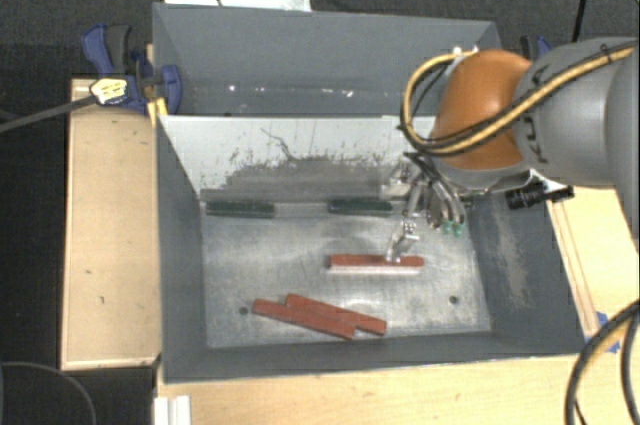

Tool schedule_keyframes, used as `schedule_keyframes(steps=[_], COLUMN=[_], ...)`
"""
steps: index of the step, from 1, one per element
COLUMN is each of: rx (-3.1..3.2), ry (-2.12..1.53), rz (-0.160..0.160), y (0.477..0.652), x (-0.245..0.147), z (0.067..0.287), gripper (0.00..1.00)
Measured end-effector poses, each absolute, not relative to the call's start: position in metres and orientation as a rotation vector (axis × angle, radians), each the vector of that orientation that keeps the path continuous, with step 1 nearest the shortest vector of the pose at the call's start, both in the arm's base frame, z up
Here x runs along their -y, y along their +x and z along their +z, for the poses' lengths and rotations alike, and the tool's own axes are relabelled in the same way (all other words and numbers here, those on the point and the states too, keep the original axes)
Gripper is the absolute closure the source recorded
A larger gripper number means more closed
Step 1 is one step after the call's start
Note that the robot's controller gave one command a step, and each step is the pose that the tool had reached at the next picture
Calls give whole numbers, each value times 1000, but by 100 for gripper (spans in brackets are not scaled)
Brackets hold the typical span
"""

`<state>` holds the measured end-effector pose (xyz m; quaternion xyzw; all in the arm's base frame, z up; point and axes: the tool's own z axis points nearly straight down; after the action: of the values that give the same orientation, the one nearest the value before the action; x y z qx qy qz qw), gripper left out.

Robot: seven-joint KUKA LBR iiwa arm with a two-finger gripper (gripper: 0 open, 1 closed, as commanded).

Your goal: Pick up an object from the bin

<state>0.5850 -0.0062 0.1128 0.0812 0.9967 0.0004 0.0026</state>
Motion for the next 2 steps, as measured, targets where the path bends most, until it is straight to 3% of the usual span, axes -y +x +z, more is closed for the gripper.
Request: schedule_keyframes(steps=[1,2], rx=[-3120,-3120], ry=[-147,-147], rz=[0,0], y=[562,562], x=[1,1], z=[76,76], gripper=[100,100])
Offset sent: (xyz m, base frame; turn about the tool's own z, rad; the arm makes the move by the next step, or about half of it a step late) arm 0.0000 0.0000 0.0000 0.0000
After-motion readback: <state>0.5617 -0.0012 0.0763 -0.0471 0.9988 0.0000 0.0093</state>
